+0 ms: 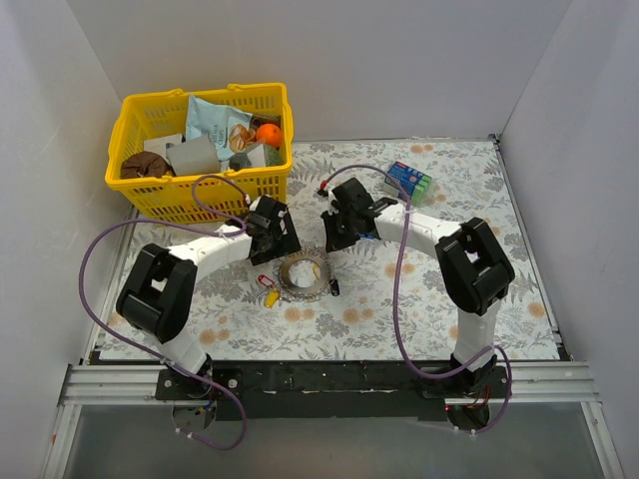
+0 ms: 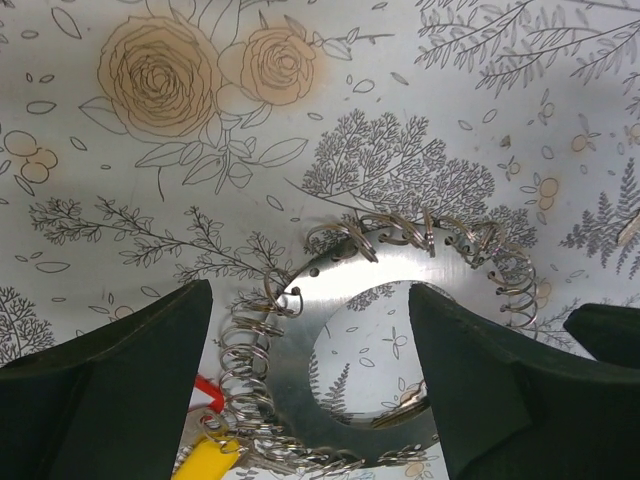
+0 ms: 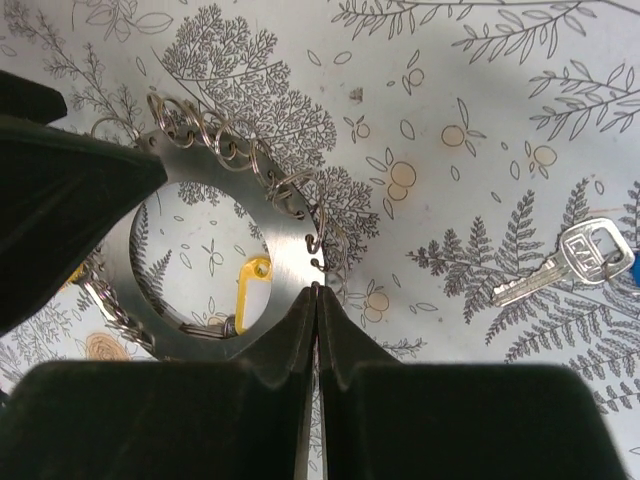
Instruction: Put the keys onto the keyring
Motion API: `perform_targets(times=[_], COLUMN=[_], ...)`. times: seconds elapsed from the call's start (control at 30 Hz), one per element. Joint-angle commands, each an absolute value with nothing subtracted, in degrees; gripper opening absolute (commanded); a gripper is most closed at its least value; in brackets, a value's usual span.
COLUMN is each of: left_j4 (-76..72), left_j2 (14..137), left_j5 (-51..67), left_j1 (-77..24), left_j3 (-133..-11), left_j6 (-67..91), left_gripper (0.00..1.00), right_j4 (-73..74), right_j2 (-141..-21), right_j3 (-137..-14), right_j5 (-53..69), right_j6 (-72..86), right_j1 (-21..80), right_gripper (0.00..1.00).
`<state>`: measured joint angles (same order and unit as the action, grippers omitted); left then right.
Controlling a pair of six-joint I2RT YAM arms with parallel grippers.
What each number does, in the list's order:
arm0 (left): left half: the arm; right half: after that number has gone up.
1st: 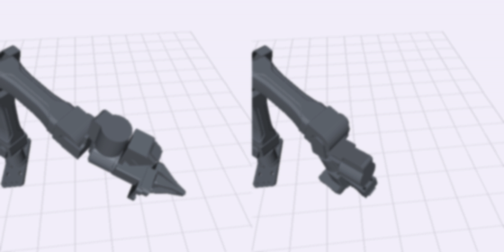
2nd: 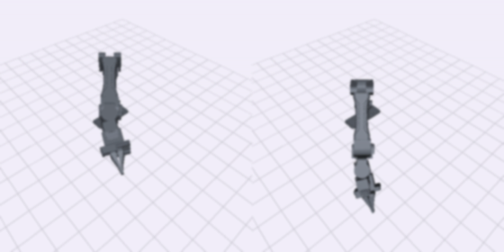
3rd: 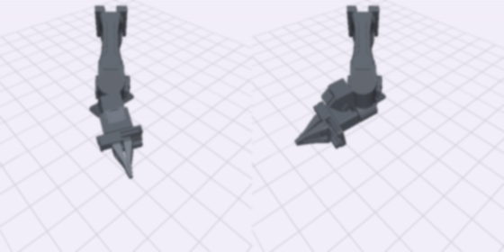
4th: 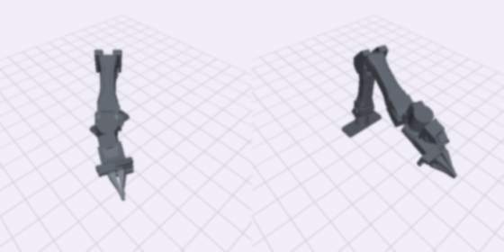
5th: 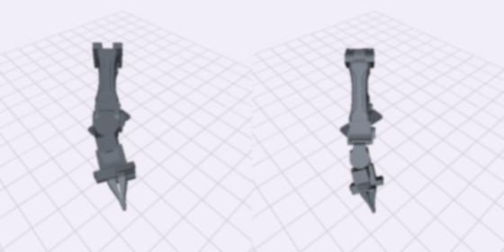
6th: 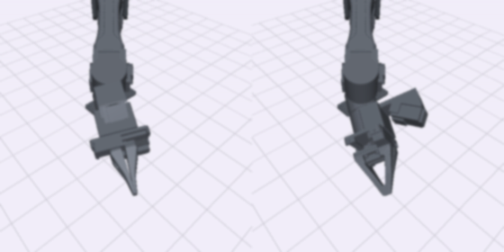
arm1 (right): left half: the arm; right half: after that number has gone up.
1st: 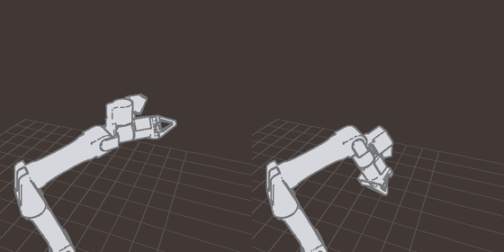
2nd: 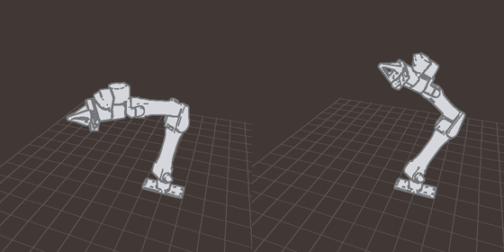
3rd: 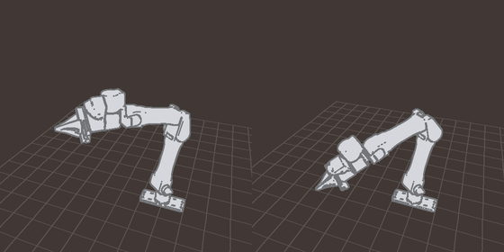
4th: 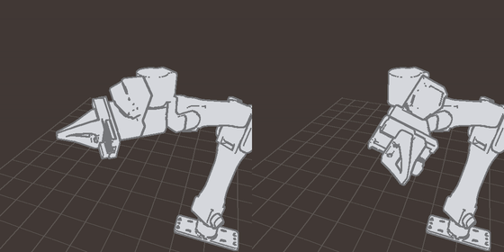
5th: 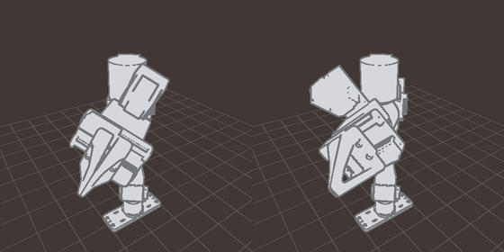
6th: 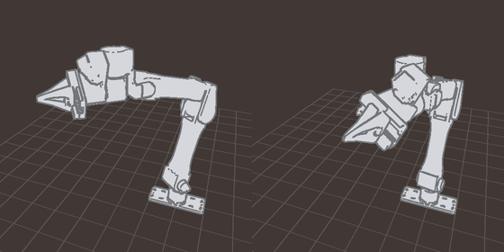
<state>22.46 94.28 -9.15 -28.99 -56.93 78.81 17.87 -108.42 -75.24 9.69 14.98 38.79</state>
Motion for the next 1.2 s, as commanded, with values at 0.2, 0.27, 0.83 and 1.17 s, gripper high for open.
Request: perform_targets(times=[0.2, 0.27, 0.83, 1.17], left_j4=[23.47, 23.12, 19.42, 21.53], left_j2=[95.09, 96.06, 98.17, 99.32], left_j5=[-6.60, -5.81, -0.18, -3.07], left_j1=[-28.65, -28.65, -28.65, -28.65], left_j3=[-58.36, -58.62, -57.13, -61.17], left_j6=[78.92, 79.19, 80.69, 77.70], left_gripper=[0.79, 0.79, 0.79, 0.81], right_j4=[21.27, 20.83, 18.90, 20.74], right_j2=[-112.59, -113.20, -110.84, -104.77], right_j3=[-80.07, -79.89, -70.06, -63.99], right_j5=[11.86, 13.35, 17.67, 19.07], right_j6=[13.62, 13.45, 14.59, 14.06], right_j1=[37.44, 37.35, 37.53, 37.62], right_gripper=[0.09, 0.09, 0.10, 0.10])
